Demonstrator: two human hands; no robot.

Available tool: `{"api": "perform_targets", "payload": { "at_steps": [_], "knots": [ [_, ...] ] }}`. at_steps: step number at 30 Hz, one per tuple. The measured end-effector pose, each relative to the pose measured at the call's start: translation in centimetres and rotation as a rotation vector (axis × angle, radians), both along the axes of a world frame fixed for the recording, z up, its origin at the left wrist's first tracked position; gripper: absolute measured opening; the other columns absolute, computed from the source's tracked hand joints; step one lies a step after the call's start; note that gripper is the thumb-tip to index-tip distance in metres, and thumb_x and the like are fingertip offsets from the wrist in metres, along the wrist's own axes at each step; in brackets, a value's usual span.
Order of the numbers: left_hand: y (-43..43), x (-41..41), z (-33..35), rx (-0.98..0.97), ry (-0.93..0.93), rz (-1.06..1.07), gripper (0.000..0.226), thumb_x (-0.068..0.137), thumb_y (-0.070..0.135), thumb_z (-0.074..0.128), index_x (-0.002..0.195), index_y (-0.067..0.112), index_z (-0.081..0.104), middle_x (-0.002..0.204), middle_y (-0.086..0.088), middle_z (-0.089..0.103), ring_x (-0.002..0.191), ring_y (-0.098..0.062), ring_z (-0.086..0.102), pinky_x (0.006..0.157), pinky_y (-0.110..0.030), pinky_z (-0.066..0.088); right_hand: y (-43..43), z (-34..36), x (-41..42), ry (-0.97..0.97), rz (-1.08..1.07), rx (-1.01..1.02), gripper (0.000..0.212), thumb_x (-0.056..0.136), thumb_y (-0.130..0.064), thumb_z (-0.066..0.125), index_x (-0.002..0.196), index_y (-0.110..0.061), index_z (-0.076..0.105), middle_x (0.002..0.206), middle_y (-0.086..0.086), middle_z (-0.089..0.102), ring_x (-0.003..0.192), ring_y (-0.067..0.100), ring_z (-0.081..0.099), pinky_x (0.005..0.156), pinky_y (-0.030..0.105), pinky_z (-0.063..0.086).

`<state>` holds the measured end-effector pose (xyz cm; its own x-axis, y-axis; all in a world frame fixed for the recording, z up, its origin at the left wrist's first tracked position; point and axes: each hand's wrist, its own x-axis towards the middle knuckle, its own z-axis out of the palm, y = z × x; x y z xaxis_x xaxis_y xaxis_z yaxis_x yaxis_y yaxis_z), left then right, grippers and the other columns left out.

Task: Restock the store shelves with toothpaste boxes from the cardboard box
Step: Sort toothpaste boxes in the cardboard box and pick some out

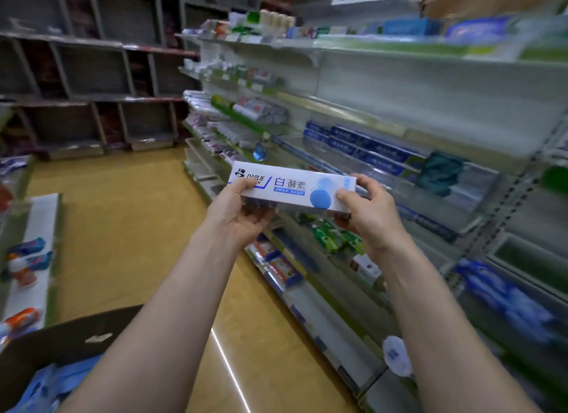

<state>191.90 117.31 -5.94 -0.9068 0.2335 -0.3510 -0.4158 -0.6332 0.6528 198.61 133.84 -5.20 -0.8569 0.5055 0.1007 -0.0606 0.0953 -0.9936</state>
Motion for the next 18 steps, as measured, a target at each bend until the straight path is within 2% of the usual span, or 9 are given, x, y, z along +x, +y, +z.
{"api": "perform_targets", "payload": {
  "at_steps": [4, 7, 11, 15, 18],
  "knots": [
    [6.6, 2.4, 2.6, -0.023, 0.032, -0.119, 0.005, 0.089, 0.009, 0.058, 0.087, 0.009, 0.054, 0.093, -0.014, 0.063, 0.091, -0.027, 0.061, 0.09, -0.04, 0.05, 6.6, 2.3, 4.0, 0.039, -0.065, 0.018, 0.026, 0.095, -0.011, 0.055, 0.116, -0.023, 0.048, 0.119, 0.002, 0.056, 0.086, 0.017, 0.064, 0.067, 0.03, 0.058],
    [11.5, 4.9, 4.5, -0.025, 0.054, -0.193, 0.006, 0.089, 0.009, 0.056, 0.084, 0.007, 0.053, 0.086, -0.014, 0.06, 0.082, -0.025, 0.059, 0.089, -0.039, 0.049, 11.0, 3.8, 7.4, 0.069, -0.102, 0.035, 0.025, 0.095, -0.01, 0.055, 0.116, -0.023, 0.047, 0.113, 0.003, 0.059, 0.076, 0.013, 0.065, 0.06, 0.027, 0.057],
    [16.9, 7.8, 6.2, -0.008, 0.094, -0.271, 0.008, 0.09, 0.009, 0.055, 0.083, 0.004, 0.053, 0.086, -0.015, 0.059, 0.084, -0.025, 0.058, 0.095, -0.039, 0.048, 15.8, 5.1, 11.3, 0.111, -0.181, 0.058, 0.03, 0.094, -0.009, 0.056, 0.12, -0.022, 0.049, 0.1, 0.002, 0.062, 0.077, 0.014, 0.062, 0.068, 0.032, 0.055],
    [22.0, 10.6, 7.4, -0.01, 0.13, -0.342, 0.005, 0.089, 0.009, 0.056, 0.087, 0.006, 0.053, 0.09, -0.015, 0.061, 0.083, -0.026, 0.06, 0.084, -0.038, 0.05, 19.9, 6.4, 15.7, 0.123, -0.212, 0.108, 0.038, 0.089, -0.006, 0.061, 0.12, -0.024, 0.048, 0.094, 0.0, 0.063, 0.073, 0.011, 0.061, 0.066, 0.03, 0.052],
    [26.1, 12.9, 8.1, -0.017, 0.149, -0.409, 0.005, 0.088, 0.008, 0.057, 0.091, 0.006, 0.054, 0.094, -0.015, 0.062, 0.091, -0.027, 0.061, 0.083, -0.037, 0.051, 22.4, 7.2, 19.1, 0.094, -0.231, 0.177, 0.056, 0.083, -0.001, 0.068, 0.129, -0.021, 0.043, 0.096, 0.002, 0.064, 0.078, 0.014, 0.061, 0.076, 0.038, 0.054]
  ]
}}
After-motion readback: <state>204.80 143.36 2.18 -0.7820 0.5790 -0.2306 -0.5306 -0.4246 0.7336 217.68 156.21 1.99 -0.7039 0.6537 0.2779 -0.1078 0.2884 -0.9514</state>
